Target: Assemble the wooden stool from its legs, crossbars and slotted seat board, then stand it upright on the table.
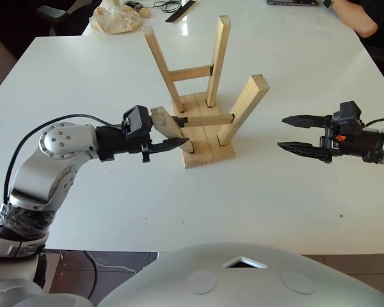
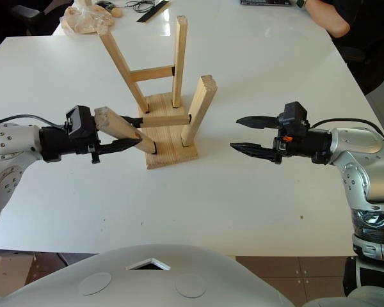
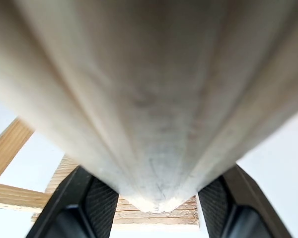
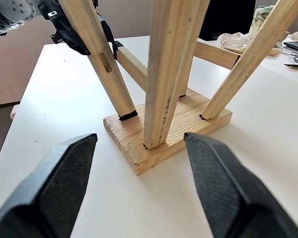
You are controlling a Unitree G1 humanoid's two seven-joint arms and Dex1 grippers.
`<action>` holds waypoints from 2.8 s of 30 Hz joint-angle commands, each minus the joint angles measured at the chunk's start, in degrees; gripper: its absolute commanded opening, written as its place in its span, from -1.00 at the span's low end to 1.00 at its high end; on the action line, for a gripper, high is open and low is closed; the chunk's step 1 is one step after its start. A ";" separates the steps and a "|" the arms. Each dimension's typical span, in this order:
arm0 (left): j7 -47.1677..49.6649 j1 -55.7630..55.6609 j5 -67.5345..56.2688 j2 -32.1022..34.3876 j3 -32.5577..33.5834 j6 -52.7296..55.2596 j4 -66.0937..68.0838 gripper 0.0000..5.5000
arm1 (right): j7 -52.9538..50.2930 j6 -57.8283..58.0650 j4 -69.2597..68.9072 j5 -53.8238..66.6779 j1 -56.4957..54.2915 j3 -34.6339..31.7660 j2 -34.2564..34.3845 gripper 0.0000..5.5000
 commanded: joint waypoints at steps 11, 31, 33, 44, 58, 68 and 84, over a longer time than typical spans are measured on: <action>-4.46 10.29 1.88 2.78 -2.97 2.62 -2.58 -0.26 | -3.74 3.84 -4.53 4.02 -3.10 -0.50 1.74 0.17; -4.18 9.29 7.94 1.08 -3.79 -5.77 -3.67 -0.26 | -18.18 13.67 -15.20 16.64 -14.09 4.48 8.32 0.17; -4.15 9.41 8.16 1.00 -3.87 -6.04 -3.55 -0.26 | -16.43 11.22 -15.38 11.98 -12.09 7.31 7.34 0.17; -4.80 12.75 7.95 2.32 -1.68 -7.76 -2.61 -0.26 | -11.72 5.43 -7.20 4.29 -10.04 7.32 5.69 0.17; -4.30 16.91 4.19 3.28 1.51 -3.89 0.38 -0.26 | -11.41 4.09 -5.64 2.46 -9.95 7.24 5.46 0.17; -3.22 17.22 2.99 3.31 2.07 -2.17 1.68 -0.26 | -11.30 3.05 -4.84 1.02 -10.01 8.01 5.62 0.17; -3.12 14.80 -0.12 1.77 3.85 0.32 5.32 -0.26 | -10.61 1.97 -3.86 -1.25 -9.36 8.01 6.24 0.17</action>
